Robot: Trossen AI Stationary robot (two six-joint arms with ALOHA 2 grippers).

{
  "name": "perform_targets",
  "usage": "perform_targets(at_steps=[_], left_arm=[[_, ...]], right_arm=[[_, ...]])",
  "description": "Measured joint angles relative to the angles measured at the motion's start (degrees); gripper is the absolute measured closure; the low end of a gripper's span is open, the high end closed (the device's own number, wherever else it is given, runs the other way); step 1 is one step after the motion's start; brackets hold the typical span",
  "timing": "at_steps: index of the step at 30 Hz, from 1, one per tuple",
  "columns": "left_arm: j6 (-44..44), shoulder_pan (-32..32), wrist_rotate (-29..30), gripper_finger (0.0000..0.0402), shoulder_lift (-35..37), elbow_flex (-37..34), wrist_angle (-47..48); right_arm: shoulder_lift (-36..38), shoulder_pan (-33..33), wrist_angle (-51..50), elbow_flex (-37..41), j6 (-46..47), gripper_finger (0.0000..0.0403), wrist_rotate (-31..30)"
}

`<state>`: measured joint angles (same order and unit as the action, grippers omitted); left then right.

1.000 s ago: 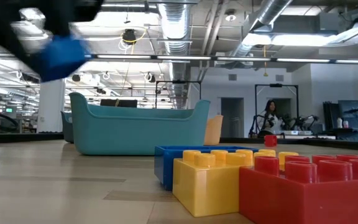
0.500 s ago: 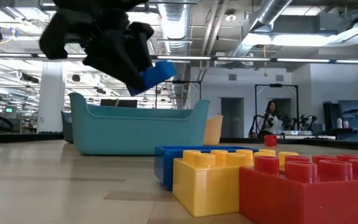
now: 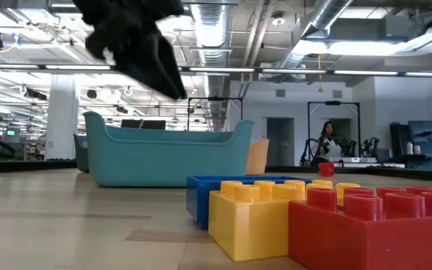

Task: Sort & place blocks by color
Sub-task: Put the red game piece into the blue bin

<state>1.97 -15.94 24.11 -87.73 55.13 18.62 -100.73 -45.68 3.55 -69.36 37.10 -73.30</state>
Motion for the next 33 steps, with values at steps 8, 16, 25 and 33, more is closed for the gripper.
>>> perform_targets(at_steps=[8, 16, 25, 33], left_arm=[[-2.1, -4.5, 5.5, 0.0151, 14.9, -3.1, -6.8], [-3.3, -8.8, 0.3, 0.0150, 24.9, -30.8, -53.1], [-5.6, -9.1, 0.7, 0.0150, 27.2, -41.5, -72.8], [-13.3, -9.1, 0.5, 0.0150, 27.4, -41.5, -72.4]], right_arm=[[-0.3, 0.3, -7.4, 0.0, 8.2, 0.0125, 0.0], [-3.6, 2.9, -7.7, 0.0, 11.4, 0.0125, 0.6], [-6.6, 8.3, -7.6, 0.0, 17.7, 0.0125, 5.0], [-0.7, 12.9, -13.1, 0.0, 14.5, 0.0125, 6.1]])
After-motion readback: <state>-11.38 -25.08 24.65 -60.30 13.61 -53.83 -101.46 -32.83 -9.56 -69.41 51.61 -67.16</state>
